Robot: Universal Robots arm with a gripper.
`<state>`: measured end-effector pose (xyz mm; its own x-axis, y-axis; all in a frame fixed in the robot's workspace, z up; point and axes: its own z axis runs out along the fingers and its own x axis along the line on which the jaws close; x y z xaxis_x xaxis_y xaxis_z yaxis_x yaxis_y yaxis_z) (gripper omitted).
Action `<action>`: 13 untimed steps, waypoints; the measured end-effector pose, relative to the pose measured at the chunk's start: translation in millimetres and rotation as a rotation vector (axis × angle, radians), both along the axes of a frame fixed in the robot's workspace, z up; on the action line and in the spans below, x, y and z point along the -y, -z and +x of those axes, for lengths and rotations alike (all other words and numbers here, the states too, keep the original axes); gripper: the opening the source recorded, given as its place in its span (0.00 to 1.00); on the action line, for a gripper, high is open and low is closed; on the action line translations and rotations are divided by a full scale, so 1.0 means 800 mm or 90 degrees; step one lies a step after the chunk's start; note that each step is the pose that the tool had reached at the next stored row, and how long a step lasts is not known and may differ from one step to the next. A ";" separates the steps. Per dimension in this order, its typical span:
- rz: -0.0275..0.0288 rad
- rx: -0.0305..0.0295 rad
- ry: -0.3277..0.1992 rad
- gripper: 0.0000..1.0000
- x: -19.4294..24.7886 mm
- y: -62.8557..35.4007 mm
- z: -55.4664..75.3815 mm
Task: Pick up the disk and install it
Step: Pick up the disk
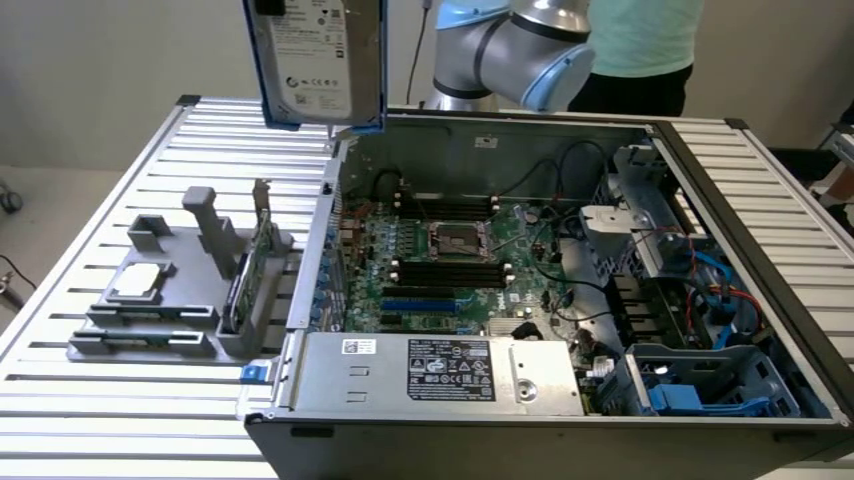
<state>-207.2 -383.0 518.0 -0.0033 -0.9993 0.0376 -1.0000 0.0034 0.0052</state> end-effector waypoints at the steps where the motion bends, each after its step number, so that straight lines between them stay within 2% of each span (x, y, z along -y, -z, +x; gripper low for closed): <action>1: 0.0000 0.0000 0.000 0.32 0.0013 0.000 0.004; 13: 0.0000 0.0000 -0.003 0.32 0.0185 0.000 0.054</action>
<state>-163.8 -397.7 518.0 0.0016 -0.9993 0.0376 -1.0000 -0.0014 0.0052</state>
